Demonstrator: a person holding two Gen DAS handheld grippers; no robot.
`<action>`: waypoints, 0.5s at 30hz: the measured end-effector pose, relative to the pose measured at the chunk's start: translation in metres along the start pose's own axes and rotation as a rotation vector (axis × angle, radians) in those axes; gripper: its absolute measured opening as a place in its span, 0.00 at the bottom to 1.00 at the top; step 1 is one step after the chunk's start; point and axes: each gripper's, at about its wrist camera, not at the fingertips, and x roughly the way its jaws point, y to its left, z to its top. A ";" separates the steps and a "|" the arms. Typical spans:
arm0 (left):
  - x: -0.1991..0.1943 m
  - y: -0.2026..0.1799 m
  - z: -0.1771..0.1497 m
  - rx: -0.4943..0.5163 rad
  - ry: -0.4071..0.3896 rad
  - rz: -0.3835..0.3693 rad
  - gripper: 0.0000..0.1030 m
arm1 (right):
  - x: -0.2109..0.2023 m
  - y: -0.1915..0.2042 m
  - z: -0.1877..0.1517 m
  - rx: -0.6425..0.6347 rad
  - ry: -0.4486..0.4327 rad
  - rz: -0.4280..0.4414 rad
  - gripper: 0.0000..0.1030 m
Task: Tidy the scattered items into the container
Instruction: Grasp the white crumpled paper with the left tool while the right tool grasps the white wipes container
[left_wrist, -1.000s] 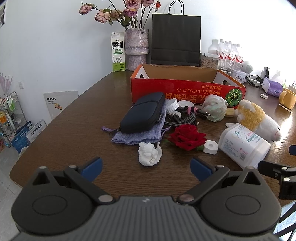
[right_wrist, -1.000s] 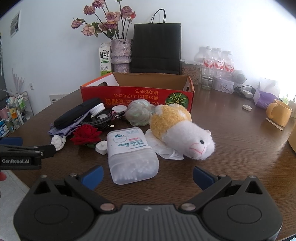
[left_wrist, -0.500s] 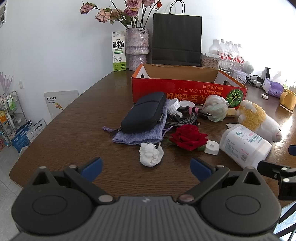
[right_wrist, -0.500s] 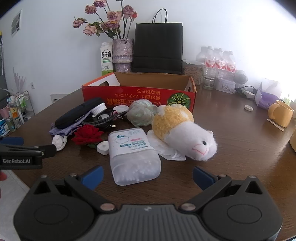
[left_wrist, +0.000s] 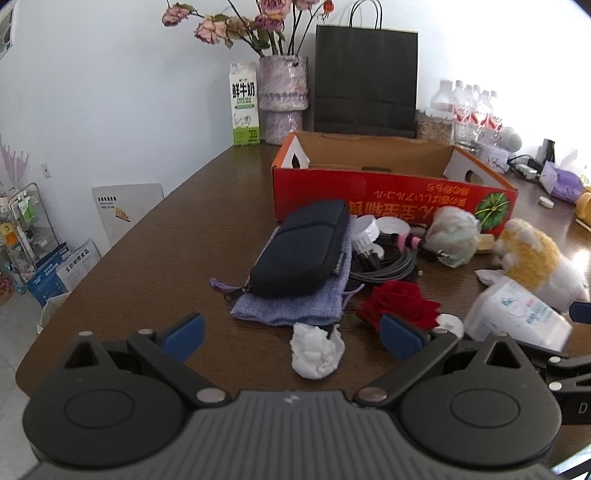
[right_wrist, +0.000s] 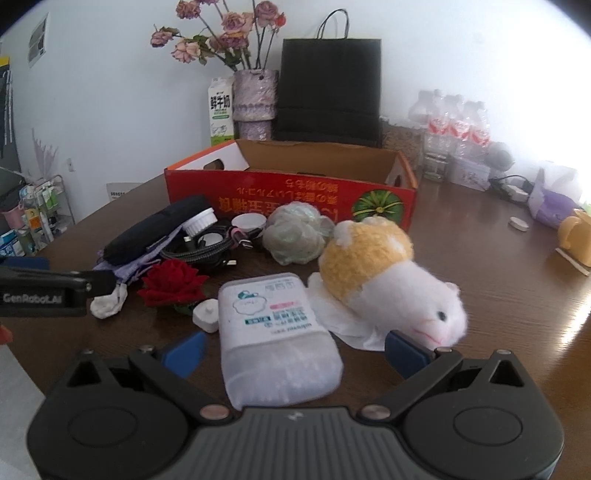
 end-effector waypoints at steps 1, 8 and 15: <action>0.004 0.000 0.001 0.001 0.009 0.000 1.00 | 0.004 0.002 0.001 -0.003 0.005 0.002 1.00; 0.019 0.002 -0.004 0.004 0.047 -0.013 0.84 | 0.019 0.007 0.001 -0.013 0.021 0.008 0.97; 0.023 0.002 -0.012 0.000 0.081 -0.046 0.55 | 0.019 0.007 -0.002 -0.022 0.020 0.006 0.86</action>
